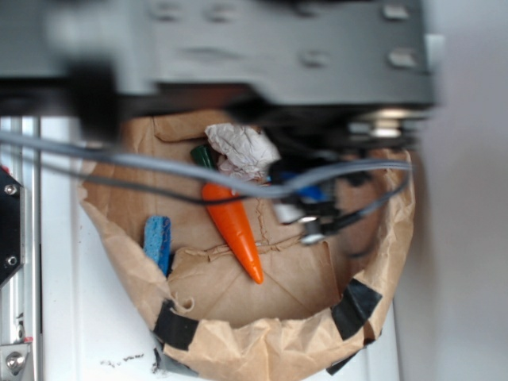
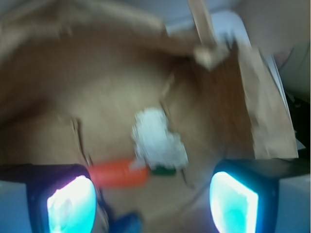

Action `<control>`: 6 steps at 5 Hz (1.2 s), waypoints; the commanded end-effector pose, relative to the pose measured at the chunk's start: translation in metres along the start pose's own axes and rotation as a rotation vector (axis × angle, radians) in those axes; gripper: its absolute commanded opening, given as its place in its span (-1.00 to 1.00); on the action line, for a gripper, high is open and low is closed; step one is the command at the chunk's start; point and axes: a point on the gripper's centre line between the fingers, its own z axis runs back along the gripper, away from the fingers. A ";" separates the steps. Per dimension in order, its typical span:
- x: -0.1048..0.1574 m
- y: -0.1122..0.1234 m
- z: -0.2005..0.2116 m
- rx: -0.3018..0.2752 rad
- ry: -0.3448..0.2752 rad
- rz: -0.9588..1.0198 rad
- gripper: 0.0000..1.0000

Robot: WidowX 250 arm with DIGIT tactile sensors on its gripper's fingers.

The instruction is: Grab the white paper.

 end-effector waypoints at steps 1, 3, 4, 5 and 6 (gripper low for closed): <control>0.007 0.009 0.015 -0.016 -0.054 0.032 1.00; 0.007 0.009 0.015 -0.016 -0.054 0.032 1.00; -0.001 0.020 0.000 -0.089 -0.045 -0.013 1.00; -0.010 0.032 -0.022 -0.144 -0.071 -0.015 1.00; -0.022 0.040 -0.042 -0.181 -0.126 0.026 1.00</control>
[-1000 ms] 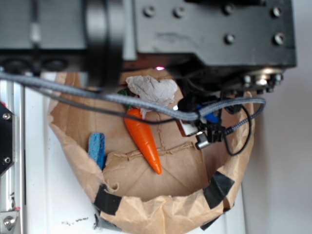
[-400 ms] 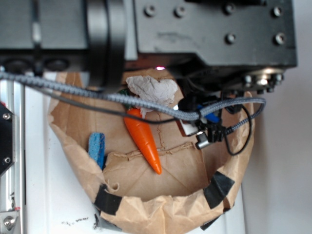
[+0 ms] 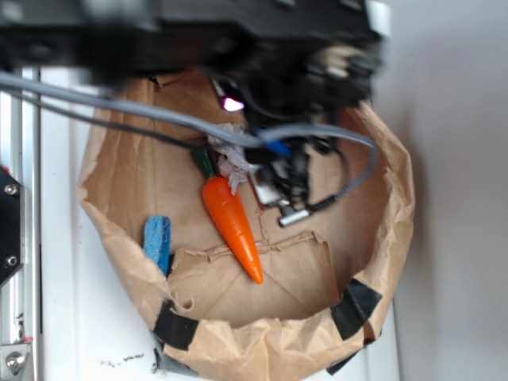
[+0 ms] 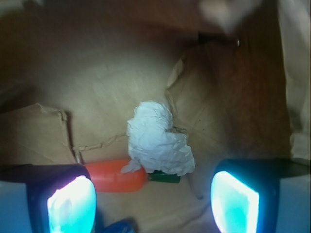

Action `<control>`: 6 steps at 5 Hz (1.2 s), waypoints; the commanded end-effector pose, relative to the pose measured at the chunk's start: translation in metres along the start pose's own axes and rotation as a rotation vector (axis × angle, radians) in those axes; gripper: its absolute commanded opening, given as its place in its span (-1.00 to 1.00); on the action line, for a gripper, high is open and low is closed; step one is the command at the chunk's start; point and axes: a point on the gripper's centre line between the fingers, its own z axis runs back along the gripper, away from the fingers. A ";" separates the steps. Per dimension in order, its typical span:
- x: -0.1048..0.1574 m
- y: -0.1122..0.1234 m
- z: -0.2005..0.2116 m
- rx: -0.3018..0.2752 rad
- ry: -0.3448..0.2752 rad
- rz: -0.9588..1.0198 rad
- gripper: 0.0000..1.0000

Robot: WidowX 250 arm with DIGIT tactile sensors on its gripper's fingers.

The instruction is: Grab the white paper.

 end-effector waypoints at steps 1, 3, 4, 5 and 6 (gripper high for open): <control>-0.011 0.016 -0.024 -0.049 -0.144 0.056 1.00; -0.002 -0.016 -0.062 0.032 -0.182 0.100 1.00; 0.004 -0.026 -0.083 0.059 -0.193 0.090 1.00; 0.007 -0.031 -0.089 0.067 -0.198 0.102 -1.00; 0.005 -0.030 -0.089 0.062 -0.211 0.099 -1.00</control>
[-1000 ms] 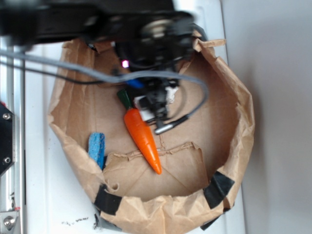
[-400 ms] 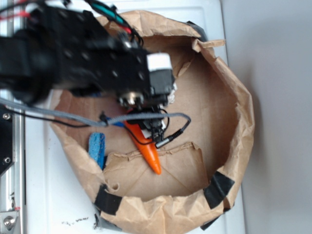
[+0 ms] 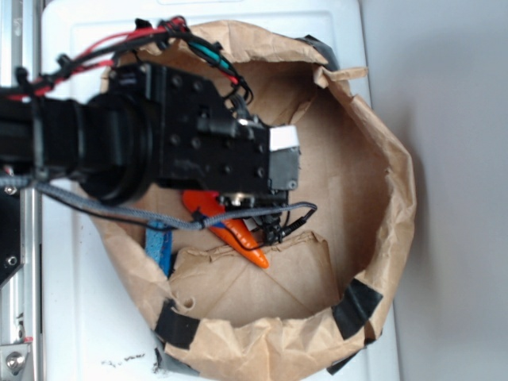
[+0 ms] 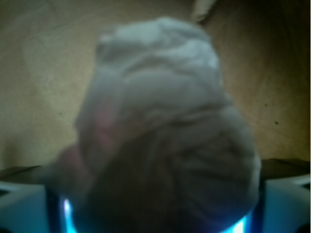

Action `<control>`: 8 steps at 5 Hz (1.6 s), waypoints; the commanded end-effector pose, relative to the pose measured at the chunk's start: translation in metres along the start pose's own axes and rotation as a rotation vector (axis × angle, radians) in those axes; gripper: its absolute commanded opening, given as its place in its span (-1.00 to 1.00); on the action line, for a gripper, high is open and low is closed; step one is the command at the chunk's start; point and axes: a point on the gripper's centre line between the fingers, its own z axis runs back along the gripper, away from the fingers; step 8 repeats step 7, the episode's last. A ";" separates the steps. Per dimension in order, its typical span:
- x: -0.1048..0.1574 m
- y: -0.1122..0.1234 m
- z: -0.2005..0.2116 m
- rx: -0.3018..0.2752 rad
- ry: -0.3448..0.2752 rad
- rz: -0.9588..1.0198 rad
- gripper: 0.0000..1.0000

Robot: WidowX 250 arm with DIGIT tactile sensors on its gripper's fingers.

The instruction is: Grab the white paper.

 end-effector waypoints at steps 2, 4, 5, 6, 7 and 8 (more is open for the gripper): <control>0.015 -0.005 0.032 -0.044 -0.008 0.004 -1.00; 0.029 0.006 0.102 -0.104 0.094 0.005 -1.00; 0.028 0.013 0.115 -0.125 0.066 0.019 -1.00; 0.029 0.016 0.119 -0.152 0.067 0.006 -1.00; 0.030 0.007 0.111 -0.081 -0.022 -0.063 1.00; 0.030 0.007 0.111 -0.081 -0.022 -0.063 1.00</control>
